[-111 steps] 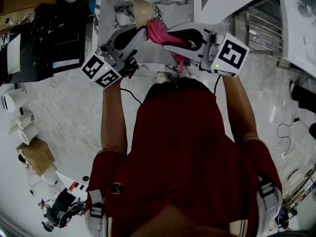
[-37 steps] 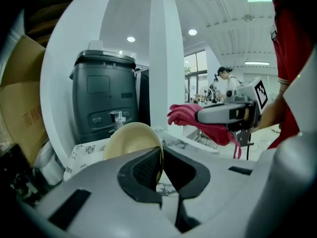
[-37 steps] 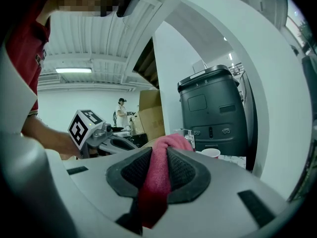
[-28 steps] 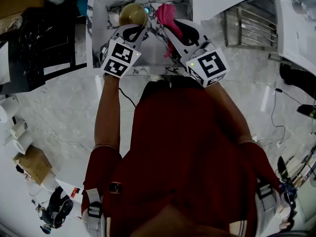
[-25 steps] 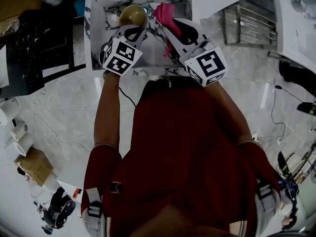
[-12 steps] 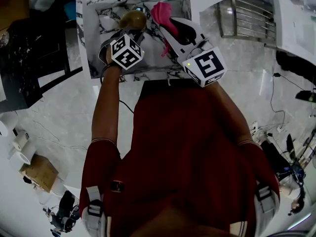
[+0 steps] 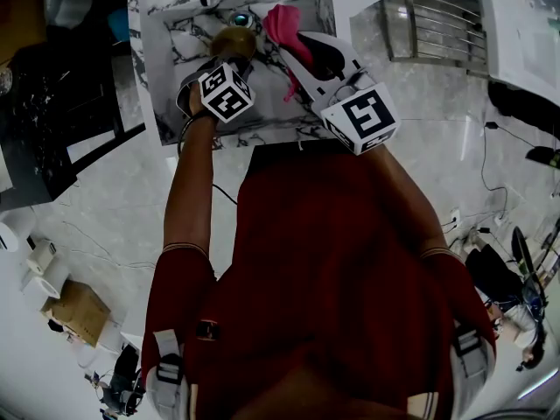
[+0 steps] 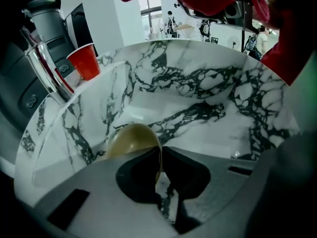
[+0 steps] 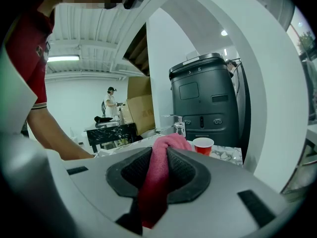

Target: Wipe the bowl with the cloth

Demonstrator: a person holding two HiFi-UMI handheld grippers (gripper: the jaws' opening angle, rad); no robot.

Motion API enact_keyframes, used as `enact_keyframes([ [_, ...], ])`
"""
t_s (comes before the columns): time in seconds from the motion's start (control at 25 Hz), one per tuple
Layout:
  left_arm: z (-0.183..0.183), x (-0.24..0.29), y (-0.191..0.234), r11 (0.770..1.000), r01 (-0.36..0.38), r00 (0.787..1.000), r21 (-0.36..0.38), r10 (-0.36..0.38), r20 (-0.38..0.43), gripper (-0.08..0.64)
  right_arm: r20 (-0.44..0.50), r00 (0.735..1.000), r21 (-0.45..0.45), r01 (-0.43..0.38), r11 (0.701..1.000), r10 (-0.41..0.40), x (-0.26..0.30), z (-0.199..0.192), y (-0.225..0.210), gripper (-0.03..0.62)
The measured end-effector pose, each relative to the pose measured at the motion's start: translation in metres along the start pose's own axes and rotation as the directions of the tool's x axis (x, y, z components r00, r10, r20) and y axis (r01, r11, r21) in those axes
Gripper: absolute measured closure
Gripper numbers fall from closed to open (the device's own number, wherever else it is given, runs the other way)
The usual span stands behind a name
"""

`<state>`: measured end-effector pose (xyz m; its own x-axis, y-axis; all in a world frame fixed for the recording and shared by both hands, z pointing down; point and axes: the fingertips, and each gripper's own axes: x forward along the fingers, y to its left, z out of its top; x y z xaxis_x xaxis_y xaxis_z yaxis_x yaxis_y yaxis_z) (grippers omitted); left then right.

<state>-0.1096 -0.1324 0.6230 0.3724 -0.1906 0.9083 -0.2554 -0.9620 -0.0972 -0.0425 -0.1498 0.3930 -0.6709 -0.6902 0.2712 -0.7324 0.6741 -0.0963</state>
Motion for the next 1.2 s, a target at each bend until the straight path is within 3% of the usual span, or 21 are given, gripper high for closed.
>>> enact_keyframes([
  [0.6, -0.006, 0.011, -0.015, 0.996, 0.061, 0.998, -0.07, -0.06, 0.011, 0.54, -0.009, 1.0, -0.003, -0.01, 1.0, 0.01, -0.009, -0.002, 0.002, 0.503],
  [1.2, 0.002, -0.008, -0.013, 0.995, 0.04, 0.998, -0.088, -0.035, 0.057, 0.488, 0.012, 1.0, -0.017, -0.022, 1.0, 0.022, -0.018, 0.006, 0.001, 0.503],
])
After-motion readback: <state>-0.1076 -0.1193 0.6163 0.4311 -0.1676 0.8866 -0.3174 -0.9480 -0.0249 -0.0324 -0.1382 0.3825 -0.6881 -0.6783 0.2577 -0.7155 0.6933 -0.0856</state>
